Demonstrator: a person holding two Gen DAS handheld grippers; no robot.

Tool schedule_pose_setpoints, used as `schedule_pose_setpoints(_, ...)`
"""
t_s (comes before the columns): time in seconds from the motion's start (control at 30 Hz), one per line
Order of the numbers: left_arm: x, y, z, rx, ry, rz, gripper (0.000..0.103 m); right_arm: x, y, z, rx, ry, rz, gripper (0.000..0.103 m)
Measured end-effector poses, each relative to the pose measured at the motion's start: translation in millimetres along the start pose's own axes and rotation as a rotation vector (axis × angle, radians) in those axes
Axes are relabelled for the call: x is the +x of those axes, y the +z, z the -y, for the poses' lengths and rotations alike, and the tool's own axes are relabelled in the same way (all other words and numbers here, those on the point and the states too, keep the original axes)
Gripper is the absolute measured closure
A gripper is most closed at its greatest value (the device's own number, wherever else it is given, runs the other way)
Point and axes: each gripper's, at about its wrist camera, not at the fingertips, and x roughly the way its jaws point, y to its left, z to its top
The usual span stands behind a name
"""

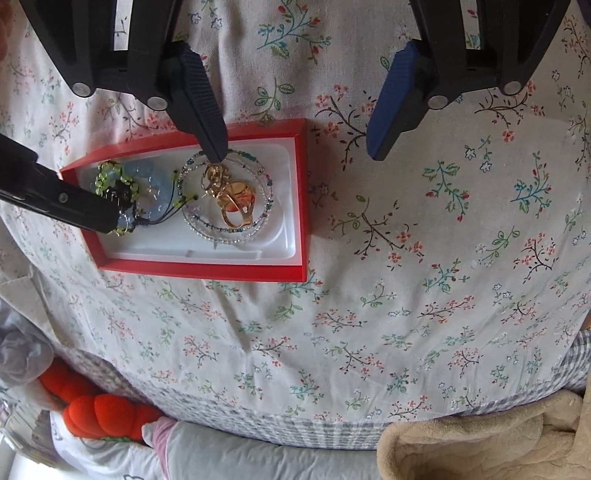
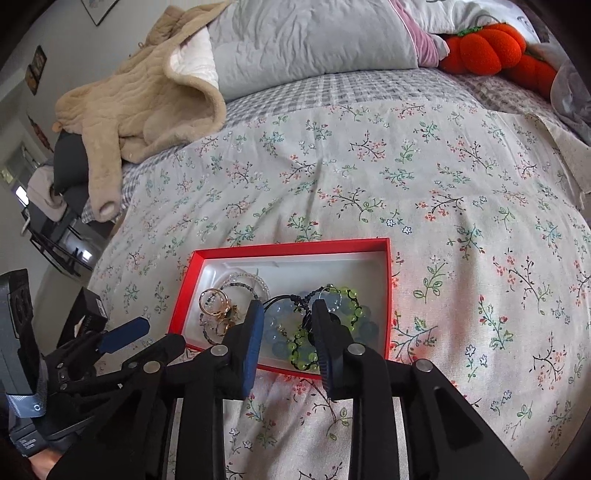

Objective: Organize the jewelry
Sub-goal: 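Withdraw both tools from the box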

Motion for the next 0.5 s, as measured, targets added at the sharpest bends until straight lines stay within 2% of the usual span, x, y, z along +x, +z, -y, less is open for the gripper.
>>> schedule_pose_setpoints(0.1, -3.6, -2.1, 1.5, 0.002, 0.02, 0.0, 0.031, -9.5, -3.0, -0.2, -0.018, -0.02, 0.006, 0.071)
schedule_pose_setpoints(0.2, -9.6, -5.5, 3.3, 0.003, 0.048, 0.013, 0.022, -20.6, -7.8, -0.1, -0.03, -0.04, 0.015, 0.069)
schedule_pose_setpoints(0.23, -12.2, -7.2, 4.2, 0.005, 0.058, 0.02, 0.019, -24.2, -10.0, -0.1, -0.032, -0.048, 0.016, 0.063)
schedule_pose_setpoints(0.27, -14.9, -9.3, 4.9, 0.008, 0.07, 0.026, 0.016, -27.9, -12.5, 0.1, -0.031, -0.055, 0.018, 0.052)
schedule_pose_setpoints(0.33, -20.5, -13.8, 5.9, 0.015, 0.097, 0.038, 0.011, -34.6, -18.6, 0.5, -0.028, -0.075, 0.017, 0.041)
schedule_pose_setpoints(0.43, -28.4, -21.9, 8.2, 0.013, 0.13, 0.042, 0.002, -42.8, -27.8, -0.2, -0.025, -0.105, 0.002, 0.039)
schedule_pose_setpoints(0.5, -33.0, -26.5, 8.4, 0.006, 0.139, 0.042, 0.001, -47.8, -34.2, -1.4, -0.026, -0.122, -0.004, 0.037)
